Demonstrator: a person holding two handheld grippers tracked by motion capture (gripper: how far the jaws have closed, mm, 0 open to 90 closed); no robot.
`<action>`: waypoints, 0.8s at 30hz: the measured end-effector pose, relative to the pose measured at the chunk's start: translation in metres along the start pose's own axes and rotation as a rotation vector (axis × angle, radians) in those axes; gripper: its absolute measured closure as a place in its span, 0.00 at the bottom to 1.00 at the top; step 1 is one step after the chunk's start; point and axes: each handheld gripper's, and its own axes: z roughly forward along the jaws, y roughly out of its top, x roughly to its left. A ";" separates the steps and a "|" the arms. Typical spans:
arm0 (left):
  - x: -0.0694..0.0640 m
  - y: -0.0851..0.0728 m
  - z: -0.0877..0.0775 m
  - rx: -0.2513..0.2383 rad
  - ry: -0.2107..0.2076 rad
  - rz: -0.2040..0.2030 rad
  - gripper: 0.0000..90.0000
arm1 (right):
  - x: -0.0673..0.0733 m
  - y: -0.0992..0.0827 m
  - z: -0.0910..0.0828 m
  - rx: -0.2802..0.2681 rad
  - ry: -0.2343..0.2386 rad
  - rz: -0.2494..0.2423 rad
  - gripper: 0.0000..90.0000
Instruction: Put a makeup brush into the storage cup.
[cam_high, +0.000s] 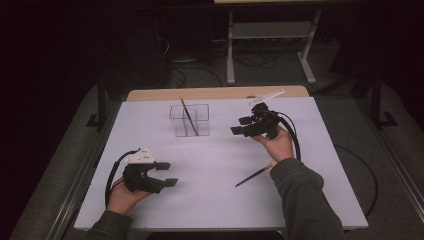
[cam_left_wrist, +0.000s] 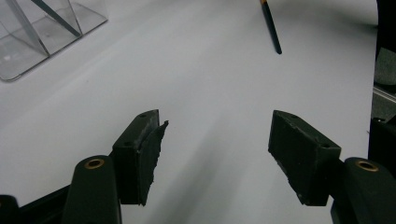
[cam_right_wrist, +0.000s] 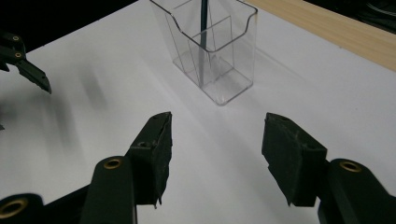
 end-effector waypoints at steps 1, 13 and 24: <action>-0.001 0.000 0.000 -0.001 0.000 -0.003 0.37 | 0.000 -0.003 -0.002 -0.002 -0.001 0.008 0.46; -0.001 0.000 0.002 0.003 0.009 -0.010 0.36 | -0.006 -0.020 -0.012 -0.006 -0.007 0.019 0.45; 0.000 0.000 0.002 0.013 0.011 -0.013 0.36 | -0.007 -0.033 -0.026 -0.027 -0.014 0.029 0.45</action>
